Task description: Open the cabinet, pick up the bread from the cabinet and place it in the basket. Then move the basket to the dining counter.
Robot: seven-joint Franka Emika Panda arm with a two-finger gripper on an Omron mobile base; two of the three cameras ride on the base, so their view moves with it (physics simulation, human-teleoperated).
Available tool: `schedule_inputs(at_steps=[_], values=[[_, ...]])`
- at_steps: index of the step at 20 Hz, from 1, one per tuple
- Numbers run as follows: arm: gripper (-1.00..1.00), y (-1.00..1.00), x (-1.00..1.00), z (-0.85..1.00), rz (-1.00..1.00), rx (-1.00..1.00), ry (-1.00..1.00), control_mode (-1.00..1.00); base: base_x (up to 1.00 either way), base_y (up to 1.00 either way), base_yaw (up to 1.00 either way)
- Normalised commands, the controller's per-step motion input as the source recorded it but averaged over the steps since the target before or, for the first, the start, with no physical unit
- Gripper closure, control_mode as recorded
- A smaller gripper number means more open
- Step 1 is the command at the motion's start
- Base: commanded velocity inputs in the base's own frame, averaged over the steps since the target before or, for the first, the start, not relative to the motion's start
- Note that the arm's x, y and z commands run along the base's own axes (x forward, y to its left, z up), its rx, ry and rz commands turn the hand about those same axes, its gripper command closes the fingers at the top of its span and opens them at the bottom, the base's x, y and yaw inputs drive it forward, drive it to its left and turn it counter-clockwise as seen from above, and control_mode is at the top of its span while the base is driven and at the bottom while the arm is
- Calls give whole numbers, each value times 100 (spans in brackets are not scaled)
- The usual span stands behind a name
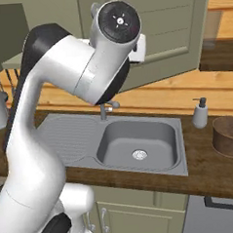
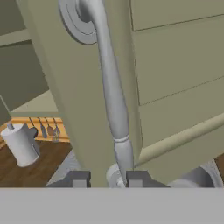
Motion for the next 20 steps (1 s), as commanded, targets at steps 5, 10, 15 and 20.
schedule_inputs(at_steps=[5, 10, 15, 20], values=[[-100, 50, -99, -53, -8, 3, -8, -100, 0, 0, 0], [-100, 79, -72, -3, -8, 12, 4, -100, 0, 0, 0], [-100, 100, 43, -24, -28, 32, 19, -100, 0, 0, 0], [-100, 94, 83, -1, -34, 31, 8, -100, 0, 0, 0]])
